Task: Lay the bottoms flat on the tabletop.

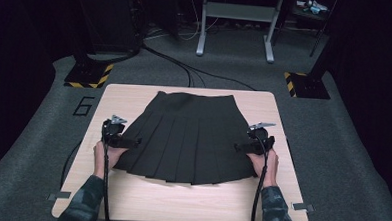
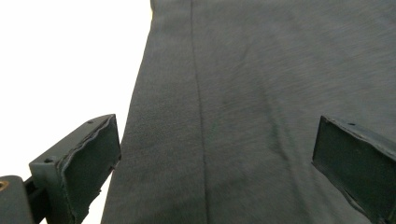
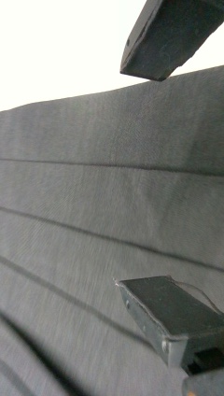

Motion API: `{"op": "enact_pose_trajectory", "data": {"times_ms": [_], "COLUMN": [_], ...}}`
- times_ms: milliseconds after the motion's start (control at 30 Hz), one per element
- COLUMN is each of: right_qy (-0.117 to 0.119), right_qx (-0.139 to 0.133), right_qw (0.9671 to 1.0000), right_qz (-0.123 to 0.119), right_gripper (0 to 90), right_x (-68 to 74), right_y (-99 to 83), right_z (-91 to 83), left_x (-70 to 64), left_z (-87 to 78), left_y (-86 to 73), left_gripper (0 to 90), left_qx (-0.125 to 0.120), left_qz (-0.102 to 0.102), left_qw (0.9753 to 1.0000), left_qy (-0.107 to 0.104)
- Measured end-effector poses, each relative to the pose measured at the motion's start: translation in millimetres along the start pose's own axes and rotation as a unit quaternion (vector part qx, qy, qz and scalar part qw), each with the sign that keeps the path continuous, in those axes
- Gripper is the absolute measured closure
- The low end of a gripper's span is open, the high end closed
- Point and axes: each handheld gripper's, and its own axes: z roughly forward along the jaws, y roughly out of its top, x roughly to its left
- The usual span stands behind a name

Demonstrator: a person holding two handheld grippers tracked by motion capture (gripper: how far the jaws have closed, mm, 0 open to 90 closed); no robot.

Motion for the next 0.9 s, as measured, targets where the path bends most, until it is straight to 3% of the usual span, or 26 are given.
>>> {"op": "enact_pose_trajectory", "data": {"times_ms": [267,600,900], "right_qy": [0.000,-0.015,-0.028], "right_qx": [-0.034,-0.055,-0.040], "right_qw": [0.9994,0.9983,0.9982], "right_qz": [-0.006,-0.010,0.035], "right_gripper": [0.0,0.0,0.0], "right_x": [2.3,-5.2,-26.2], "right_y": [-12.4,-59.1,-116.5], "right_z": [-41.9,-82.7,-82.1], "left_x": [-4.5,4.3,17.5], "left_z": [-39.5,-73.4,-74.2], "left_y": [-19.3,-67.0,-117.8], "left_gripper": [0.6,0.2,0.0], "left_qx": [-0.023,-0.019,0.002], "left_qz": [0.005,-0.006,-0.034], "left_qw": [0.9997,0.9997,0.9991], "left_qy": [-0.008,0.012,0.025]}}
